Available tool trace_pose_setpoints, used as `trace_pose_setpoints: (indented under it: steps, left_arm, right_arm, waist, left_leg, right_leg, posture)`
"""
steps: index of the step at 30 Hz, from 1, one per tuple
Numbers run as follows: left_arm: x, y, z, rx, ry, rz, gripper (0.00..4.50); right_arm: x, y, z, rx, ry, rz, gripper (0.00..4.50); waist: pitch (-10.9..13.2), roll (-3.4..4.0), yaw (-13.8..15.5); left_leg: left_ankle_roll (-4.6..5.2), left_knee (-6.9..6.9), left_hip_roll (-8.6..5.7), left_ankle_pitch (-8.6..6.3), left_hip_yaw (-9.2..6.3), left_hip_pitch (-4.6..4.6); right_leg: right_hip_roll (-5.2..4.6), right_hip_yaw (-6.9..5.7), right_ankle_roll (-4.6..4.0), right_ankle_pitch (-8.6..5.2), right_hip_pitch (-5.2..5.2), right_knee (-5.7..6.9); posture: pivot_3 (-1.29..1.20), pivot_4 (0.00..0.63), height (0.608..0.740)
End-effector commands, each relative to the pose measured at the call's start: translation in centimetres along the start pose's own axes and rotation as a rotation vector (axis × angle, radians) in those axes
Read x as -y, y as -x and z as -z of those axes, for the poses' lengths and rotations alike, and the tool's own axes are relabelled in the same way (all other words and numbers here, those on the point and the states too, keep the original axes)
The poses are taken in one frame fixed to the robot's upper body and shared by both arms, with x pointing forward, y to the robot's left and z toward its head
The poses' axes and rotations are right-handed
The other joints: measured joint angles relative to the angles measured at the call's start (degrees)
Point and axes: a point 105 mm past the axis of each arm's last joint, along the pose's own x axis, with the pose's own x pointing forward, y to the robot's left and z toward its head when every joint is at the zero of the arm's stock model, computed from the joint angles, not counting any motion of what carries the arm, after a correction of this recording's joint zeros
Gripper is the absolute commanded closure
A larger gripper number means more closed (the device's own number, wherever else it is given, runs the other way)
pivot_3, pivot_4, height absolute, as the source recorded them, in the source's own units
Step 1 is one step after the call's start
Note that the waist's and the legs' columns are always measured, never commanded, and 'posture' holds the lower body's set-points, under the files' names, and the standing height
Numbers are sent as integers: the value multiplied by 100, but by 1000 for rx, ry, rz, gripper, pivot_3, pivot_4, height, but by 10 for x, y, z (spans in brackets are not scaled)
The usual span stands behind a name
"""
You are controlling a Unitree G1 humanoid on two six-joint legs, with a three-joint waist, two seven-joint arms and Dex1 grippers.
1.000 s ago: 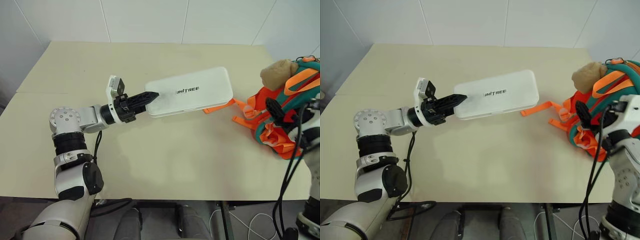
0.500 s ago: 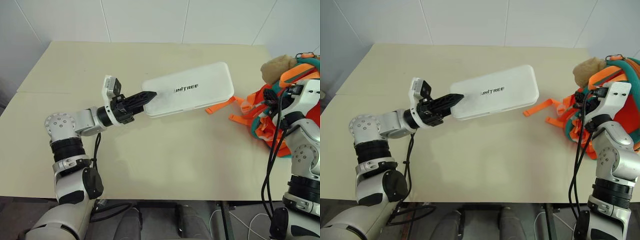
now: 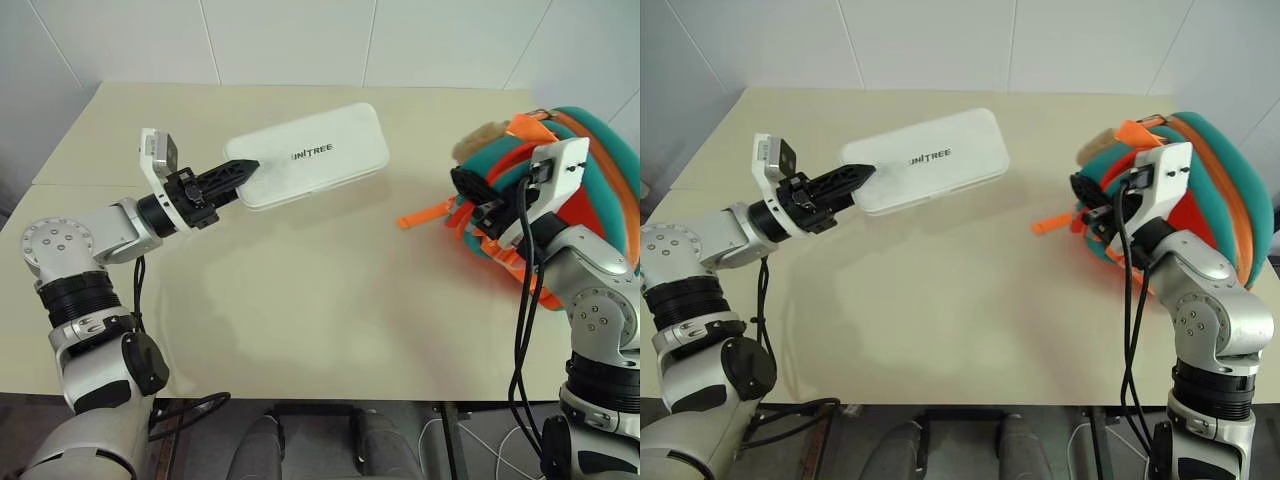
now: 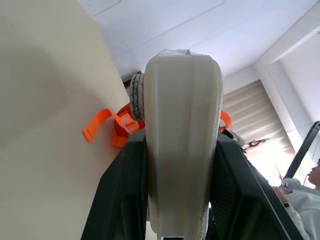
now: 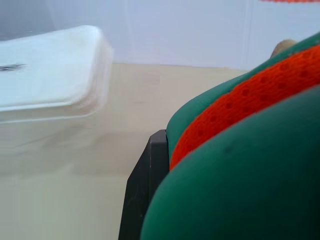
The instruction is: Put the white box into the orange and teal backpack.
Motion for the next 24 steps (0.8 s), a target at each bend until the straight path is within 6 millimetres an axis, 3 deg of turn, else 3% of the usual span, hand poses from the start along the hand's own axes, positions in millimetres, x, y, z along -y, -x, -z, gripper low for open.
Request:
trace_pose_setpoints:
  steps: [1, 4, 7, 13, 16, 24]
  left_arm:
    - [17, 2, -17, 29, -83, 42, 3254]
    - [17, 2, -19, 18, -102, 36, 3254]
    - [17, 2, -21, 11, -117, 32, 3254]
    - [16, 6, -28, 5, -151, 11, 3254]
    - [17, 9, -33, 11, -167, 1, 3255]
    - [17, 14, -39, -15, -206, -30, 3255]
  right_arm:
    - [-48, -2, -33, 92, 53, -217, 4500]
    - [-79, 1, -39, 79, 56, -383, 4500]
    - [-99, 8, -43, 58, 54, -497, 4500]
    - [-112, 26, -38, -30, 55, -628, 4500]
    - [-118, 35, -39, -52, 56, -695, 4500]
    - [-130, 53, -51, -81, 64, -850, 4500]
  waist:
    - [2, 2, -11]
    - [3, 4, -1]
    - [3, 4, 2]
    - [3, 4, 18]
    - [4, 3, 23]
    - [4, 3, 10]
  left_leg:
    - [0, -1, 1, 0, 0, -1]
    - [-1, -9, 2, 0, 0, -1]
    - [-1, -15, 4, -3, 0, -4]
    - [7, -9, 4, -11, -1, -36]
    - [6, 11, 3, -10, -3, -93]
    - [7, 17, 3, -10, -2, -91]
  right_leg:
    - [0, 0, 0, 0, -3, 0]
    - [0, -1, -6, -3, -7, 1]
    - [0, -2, -7, -7, -9, -3]
    - [-1, -4, -4, -9, -31, -18]
    - [-1, -4, -2, -7, -90, 5]
    - [0, -3, -2, -9, -94, 22]
  posture:
    - [0, 150, 740]
    - [0, 150, 740]
    - [0, 150, 740]
    - [0, 150, 740]
    - [0, 150, 740]
    - [0, 150, 740]
